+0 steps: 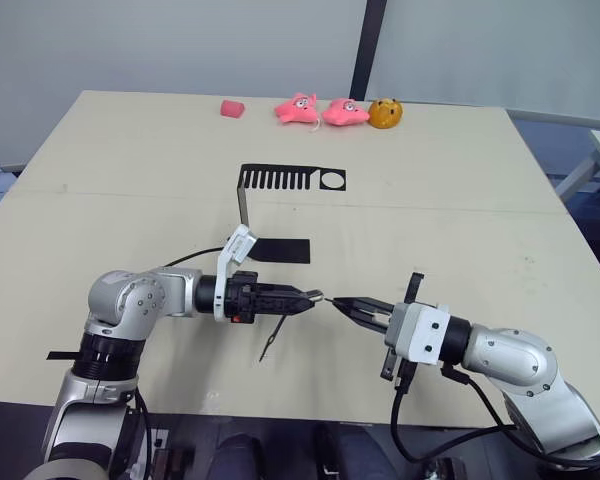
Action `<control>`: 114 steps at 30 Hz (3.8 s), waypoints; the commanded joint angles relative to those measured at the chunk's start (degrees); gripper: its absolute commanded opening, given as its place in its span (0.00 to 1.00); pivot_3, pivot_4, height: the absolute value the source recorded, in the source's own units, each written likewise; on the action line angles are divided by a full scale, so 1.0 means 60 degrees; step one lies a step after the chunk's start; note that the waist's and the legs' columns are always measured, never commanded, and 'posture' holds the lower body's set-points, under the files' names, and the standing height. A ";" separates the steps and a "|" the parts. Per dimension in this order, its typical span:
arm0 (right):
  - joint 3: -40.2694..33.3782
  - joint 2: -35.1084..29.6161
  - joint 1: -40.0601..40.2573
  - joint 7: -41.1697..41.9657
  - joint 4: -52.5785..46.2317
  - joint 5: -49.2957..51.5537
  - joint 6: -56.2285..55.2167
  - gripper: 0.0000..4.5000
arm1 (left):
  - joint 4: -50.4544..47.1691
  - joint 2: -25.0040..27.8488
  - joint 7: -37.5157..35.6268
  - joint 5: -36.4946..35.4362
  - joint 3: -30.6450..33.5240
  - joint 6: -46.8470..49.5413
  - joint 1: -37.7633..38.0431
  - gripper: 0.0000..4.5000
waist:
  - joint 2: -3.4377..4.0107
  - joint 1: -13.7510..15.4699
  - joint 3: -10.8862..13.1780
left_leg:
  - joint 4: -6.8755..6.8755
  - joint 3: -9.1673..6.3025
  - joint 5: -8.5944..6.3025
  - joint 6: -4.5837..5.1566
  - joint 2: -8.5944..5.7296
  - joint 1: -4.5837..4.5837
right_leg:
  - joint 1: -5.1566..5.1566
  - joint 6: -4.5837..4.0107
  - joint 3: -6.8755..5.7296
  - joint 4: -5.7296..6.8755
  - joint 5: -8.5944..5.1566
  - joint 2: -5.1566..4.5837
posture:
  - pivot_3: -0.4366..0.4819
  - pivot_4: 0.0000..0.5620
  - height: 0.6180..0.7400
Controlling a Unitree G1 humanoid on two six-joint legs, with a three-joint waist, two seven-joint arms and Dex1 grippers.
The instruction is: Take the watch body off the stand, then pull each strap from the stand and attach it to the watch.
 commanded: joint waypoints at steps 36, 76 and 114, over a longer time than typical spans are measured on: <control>-0.0202 0.0219 0.0282 -0.0059 -0.0051 -0.0092 -0.0494 0.00 | -0.0364 -0.0222 0.0357 -0.0260 0.0039 0.0018 0.0060 0.35 | 0.0000 -0.0003 0.0000 | 0.0000 0.0000 0.0000 -0.0001 0.0000 0.0000 | 0.0000 0.0000 0.0001 0.0000 0.0000 0.0001 | 0.48 0.27 1.00; -0.0233 0.0351 0.0342 -0.0132 0.0178 -0.0311 -0.0583 0.00 | -0.0350 -0.0477 0.0837 -0.0292 0.0138 0.0112 0.0127 0.35 | 0.0000 -0.0006 0.0000 | -0.0001 -0.0001 -0.0001 -0.0002 0.0000 0.0000 | 0.0000 0.0000 0.0000 0.0000 0.0000 0.0000 | 0.48 0.27 1.00; -0.0181 0.0395 0.0373 -0.0105 0.0367 -0.0514 -0.0769 0.00 | -0.0342 -0.0587 0.0941 -0.0330 0.0181 0.0426 0.0047 0.35 | 0.0000 -0.0001 0.0000 | -0.0001 -0.0001 -0.0001 -0.0003 0.0000 0.0001 | 0.0000 0.0000 0.0000 -0.0001 0.0000 0.0000 | 0.48 0.27 1.00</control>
